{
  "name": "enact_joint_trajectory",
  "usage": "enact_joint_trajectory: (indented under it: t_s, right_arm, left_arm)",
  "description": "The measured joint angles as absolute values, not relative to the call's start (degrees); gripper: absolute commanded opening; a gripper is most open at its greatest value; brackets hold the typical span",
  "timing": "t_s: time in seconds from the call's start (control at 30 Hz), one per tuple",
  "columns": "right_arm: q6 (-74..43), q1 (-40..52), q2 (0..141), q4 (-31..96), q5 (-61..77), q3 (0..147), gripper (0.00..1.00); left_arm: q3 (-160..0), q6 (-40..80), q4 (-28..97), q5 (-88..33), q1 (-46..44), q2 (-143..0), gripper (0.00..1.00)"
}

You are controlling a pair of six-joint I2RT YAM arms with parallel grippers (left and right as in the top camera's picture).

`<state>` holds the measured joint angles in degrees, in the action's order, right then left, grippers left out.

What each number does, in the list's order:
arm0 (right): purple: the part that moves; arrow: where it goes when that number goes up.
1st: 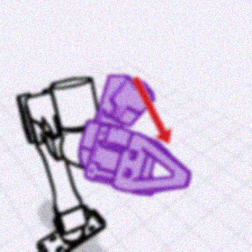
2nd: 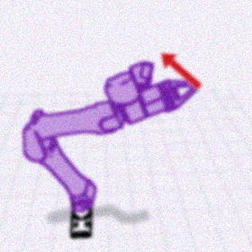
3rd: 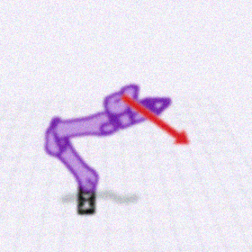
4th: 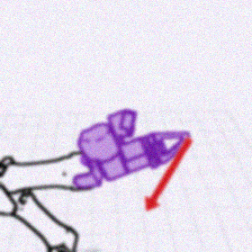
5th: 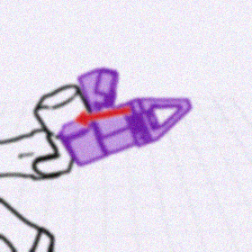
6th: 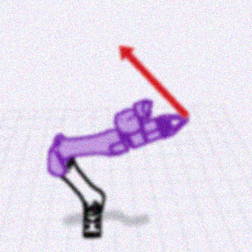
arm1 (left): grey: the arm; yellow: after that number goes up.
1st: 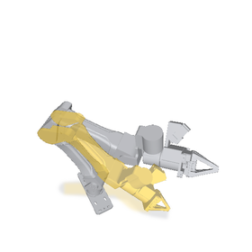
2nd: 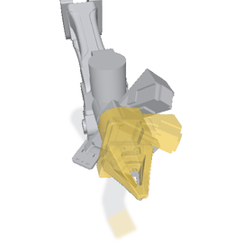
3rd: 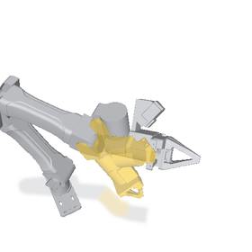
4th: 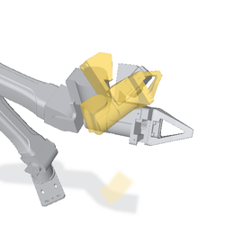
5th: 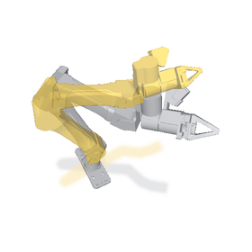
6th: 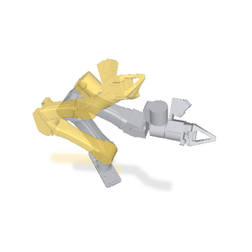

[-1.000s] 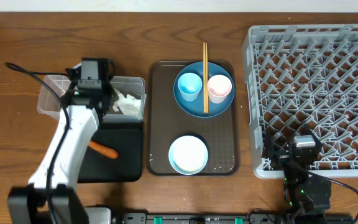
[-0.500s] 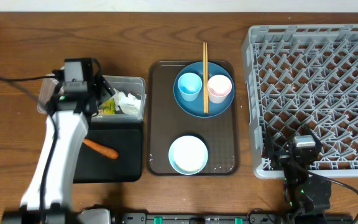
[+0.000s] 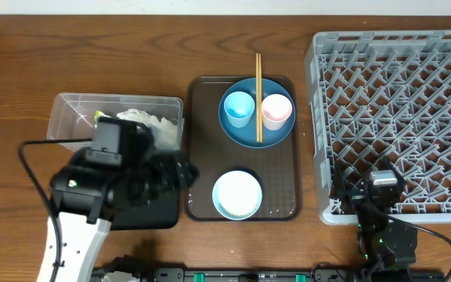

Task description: Sort waste into correct bins and load items into the dishwasher rack

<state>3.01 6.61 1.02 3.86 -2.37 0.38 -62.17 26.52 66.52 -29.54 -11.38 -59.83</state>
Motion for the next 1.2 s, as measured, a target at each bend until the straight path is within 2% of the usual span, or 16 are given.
enact_joint_trajectory:
  t_s: [0.2, 0.37, 0.8, 1.2]
  right_arm:
    - [3.0, 6.6, 1.0, 3.8, -2.4, 0.4, 0.99]
    - [3.0, 6.6, 1.0, 3.9, -2.4, 0.4, 0.99]
    - [3.0, 6.6, 1.0, 3.9, -2.4, 0.4, 0.99]
    - [3.0, 6.6, 1.0, 3.9, -2.4, 0.4, 0.99]
  left_arm:
    - [-60.3, 25.7, 67.8, -26.4, -20.4, -59.9, 0.86]
    - [-60.0, 27.2, 67.7, -21.1, -24.3, -60.2, 0.86]
    - [-58.6, 28.7, 66.5, -12.1, -27.5, -60.6, 0.86]
    - [-50.2, 28.8, 54.0, -10.5, -27.6, -62.8, 0.86]
